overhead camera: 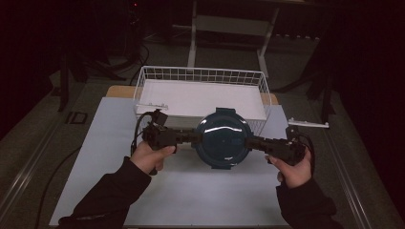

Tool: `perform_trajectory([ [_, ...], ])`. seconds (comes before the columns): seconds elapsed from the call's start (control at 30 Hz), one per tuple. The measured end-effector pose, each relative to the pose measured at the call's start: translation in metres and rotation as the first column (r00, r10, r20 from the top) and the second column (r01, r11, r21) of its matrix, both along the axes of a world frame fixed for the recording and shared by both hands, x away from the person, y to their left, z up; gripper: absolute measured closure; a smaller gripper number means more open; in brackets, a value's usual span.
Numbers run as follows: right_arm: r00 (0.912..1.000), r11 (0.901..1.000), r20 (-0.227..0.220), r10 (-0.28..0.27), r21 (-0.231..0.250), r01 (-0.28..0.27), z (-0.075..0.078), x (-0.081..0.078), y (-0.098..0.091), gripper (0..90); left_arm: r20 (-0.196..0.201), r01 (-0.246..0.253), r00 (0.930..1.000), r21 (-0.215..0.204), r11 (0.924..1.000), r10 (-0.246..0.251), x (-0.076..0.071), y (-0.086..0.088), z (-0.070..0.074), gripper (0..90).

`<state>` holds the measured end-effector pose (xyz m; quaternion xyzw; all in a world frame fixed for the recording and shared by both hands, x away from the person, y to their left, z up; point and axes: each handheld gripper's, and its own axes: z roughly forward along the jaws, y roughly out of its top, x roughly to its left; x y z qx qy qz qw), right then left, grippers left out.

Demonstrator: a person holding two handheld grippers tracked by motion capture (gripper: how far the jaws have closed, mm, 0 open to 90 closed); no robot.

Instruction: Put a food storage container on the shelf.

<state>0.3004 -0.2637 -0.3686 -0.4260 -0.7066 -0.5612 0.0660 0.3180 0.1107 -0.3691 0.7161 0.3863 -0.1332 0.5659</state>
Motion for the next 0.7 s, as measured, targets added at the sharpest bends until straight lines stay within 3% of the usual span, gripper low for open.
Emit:
perform_trajectory([
  [0.4,0.9999,0.9998,0.0,0.01,0.015,-0.01,0.027,0.036,0.022,56.4,0.014,-0.054,0.9984,-0.033,0.998,0.054,0.026,0.022,0.025,57.4],
  [0.7,0.9992,0.9991,-0.039,0.011,0.041,-0.01,0.04,0.067,0.035,56.4,0.008,-0.1,0.9949,-0.051,0.9937,0.1,0.046,0.033,0.037,57.3],
])
